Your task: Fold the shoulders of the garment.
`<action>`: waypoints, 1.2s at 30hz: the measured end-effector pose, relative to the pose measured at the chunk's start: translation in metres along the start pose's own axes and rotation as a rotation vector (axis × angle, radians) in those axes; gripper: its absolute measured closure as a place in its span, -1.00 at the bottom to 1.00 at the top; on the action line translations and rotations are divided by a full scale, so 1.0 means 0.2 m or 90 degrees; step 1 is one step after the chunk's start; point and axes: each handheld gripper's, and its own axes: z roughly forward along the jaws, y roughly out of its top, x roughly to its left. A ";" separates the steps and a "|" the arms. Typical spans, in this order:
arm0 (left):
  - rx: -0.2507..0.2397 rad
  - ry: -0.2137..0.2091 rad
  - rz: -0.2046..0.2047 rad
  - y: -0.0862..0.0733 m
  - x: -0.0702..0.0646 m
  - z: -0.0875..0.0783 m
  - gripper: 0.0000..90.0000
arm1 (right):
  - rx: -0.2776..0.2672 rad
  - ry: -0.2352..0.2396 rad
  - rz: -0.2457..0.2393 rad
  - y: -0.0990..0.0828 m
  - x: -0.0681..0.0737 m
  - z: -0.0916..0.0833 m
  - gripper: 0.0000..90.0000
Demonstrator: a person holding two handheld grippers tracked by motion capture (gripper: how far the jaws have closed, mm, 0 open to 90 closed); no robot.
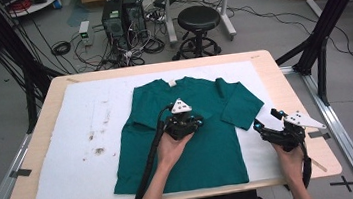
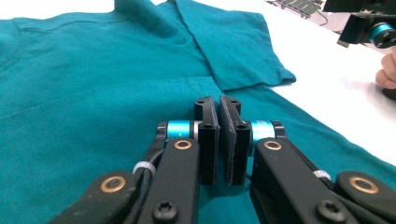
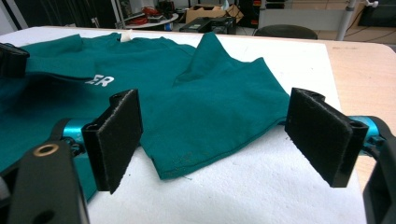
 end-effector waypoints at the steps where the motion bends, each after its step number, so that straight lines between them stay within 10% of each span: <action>1: 0.002 -0.002 0.002 0.00 -0.01 0.00 0.90 | 0.000 0.000 0.000 0.00 0.00 0.00 -0.57; 14: 0.030 -0.028 0.010 -0.01 -0.04 0.04 0.87 | 0.002 -0.002 -0.003 0.00 0.00 0.00 -0.57; 17: 0.020 -0.030 0.008 -0.01 -0.05 0.03 0.46 | 0.001 0.000 -0.005 0.00 0.00 0.00 -0.57; 21: -0.002 -0.017 -0.001 0.01 -0.04 -0.02 -0.11 | -0.003 -0.001 -0.004 0.00 0.00 0.00 -0.57; 36: -0.018 0.062 -0.027 -0.06 0.14 -0.41 -0.34 | 0.003 -0.007 -0.025 0.00 0.02 0.00 -0.57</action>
